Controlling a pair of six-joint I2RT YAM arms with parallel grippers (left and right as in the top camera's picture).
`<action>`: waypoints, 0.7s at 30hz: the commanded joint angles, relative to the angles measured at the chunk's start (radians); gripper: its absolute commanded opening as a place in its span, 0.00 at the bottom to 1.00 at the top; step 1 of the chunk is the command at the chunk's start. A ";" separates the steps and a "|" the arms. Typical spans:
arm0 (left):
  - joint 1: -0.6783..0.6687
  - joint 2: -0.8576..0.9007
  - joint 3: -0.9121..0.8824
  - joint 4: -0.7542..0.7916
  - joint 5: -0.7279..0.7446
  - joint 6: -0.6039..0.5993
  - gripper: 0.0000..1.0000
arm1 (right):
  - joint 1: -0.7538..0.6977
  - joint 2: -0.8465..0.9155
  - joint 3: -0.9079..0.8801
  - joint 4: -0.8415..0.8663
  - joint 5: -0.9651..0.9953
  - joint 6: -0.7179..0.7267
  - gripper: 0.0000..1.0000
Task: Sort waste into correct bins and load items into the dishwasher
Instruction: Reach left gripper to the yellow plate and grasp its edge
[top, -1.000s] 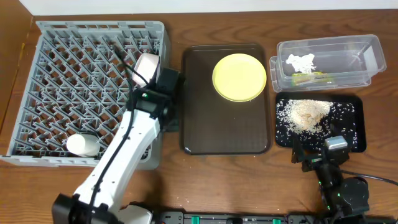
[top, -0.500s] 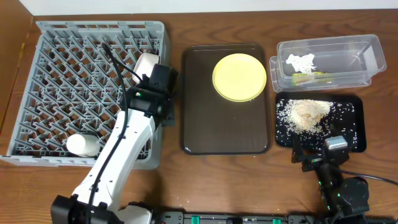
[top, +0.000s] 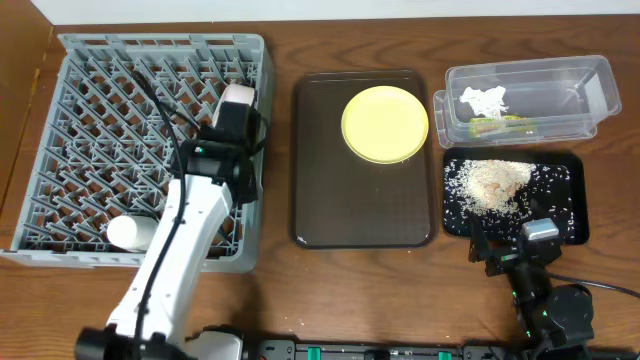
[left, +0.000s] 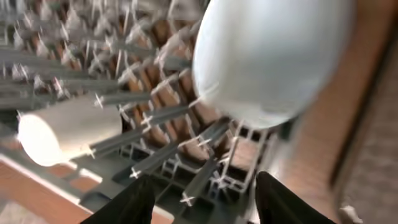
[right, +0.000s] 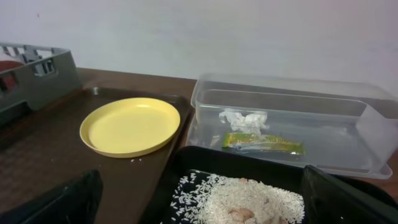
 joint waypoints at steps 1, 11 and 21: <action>-0.046 -0.082 0.060 0.013 -0.012 0.013 0.53 | -0.013 -0.002 -0.002 -0.004 0.000 -0.011 0.99; -0.252 -0.063 0.058 0.171 0.389 0.029 0.57 | -0.013 -0.002 -0.002 -0.004 0.000 -0.011 0.99; -0.217 0.225 0.052 0.632 0.629 -0.134 0.57 | -0.013 -0.002 -0.002 -0.004 0.000 -0.011 0.99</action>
